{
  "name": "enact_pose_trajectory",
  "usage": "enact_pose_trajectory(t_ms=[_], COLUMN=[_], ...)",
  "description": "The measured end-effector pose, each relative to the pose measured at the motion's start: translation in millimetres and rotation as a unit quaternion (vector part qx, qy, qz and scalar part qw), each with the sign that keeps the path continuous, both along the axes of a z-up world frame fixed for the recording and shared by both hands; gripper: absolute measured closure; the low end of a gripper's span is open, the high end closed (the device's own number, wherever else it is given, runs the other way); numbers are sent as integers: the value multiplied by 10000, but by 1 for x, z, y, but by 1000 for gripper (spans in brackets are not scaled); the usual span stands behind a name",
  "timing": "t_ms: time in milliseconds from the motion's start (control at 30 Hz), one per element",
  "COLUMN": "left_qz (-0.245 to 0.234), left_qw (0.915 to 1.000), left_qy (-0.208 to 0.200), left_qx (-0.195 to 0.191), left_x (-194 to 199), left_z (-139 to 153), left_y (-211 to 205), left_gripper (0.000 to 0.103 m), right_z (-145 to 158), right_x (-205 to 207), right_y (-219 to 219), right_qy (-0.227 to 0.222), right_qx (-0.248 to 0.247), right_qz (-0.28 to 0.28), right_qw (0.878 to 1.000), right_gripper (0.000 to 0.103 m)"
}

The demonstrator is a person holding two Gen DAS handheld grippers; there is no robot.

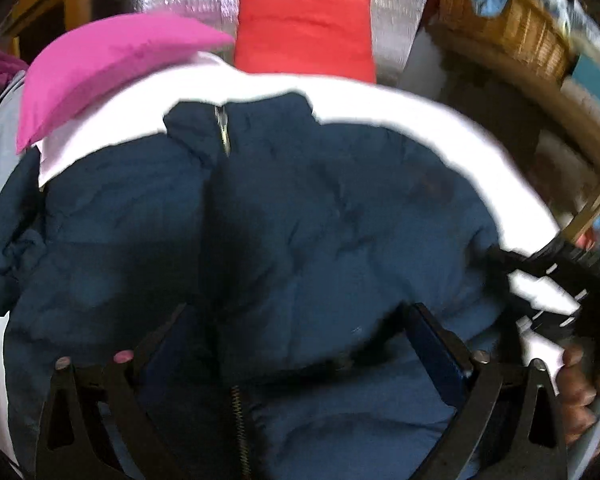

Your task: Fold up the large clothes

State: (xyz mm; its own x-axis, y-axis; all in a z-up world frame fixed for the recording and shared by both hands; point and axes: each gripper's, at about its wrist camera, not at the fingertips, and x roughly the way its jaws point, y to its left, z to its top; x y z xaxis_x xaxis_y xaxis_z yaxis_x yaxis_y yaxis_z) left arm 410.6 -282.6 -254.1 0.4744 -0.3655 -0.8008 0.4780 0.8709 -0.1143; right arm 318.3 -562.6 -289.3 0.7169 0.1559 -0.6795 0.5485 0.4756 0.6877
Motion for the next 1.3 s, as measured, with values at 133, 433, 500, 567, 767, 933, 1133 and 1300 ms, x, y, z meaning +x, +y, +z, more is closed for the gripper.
enact_pose_trajectory(t_ms=[133, 433, 500, 567, 767, 933, 1133, 1300], left_qz=[29, 559, 529, 483, 1237, 1508, 724, 275], left_qw=[9996, 9930, 9907, 9870, 9800, 9742, 9886, 9930], left_qy=[-103, 444, 591, 787, 661, 704, 416, 227], left_qx=[-261, -936, -1103, -1318, -1412, -1526, -1256, -1124], left_x=[4, 27, 27, 29, 45, 45, 15, -5], left_z=[-4, 12, 15, 19, 24, 21, 36, 40], left_y=[15, 78, 90, 105, 166, 182, 123, 68], left_gripper=[52, 83, 83, 79, 52, 51, 28, 18], right_z=[7, 19, 20, 20, 20, 22, 33, 27], right_x=[-3, -8, -9, -7, -8, -8, -6, -7], right_y=[6, 23, 25, 26, 25, 28, 38, 34], right_qy=[-20, 146, 171, 169, 163, 190, 260, 276], right_qx=[-116, -506, -548, -527, -500, -558, -896, -800], right_qz=[8, -114, -153, -192, -257, -303, -356, -360], right_qw=[9999, 9985, 9982, 9983, 9983, 9978, 9950, 9958], right_gripper=[72, 74, 74, 74, 74, 74, 70, 70])
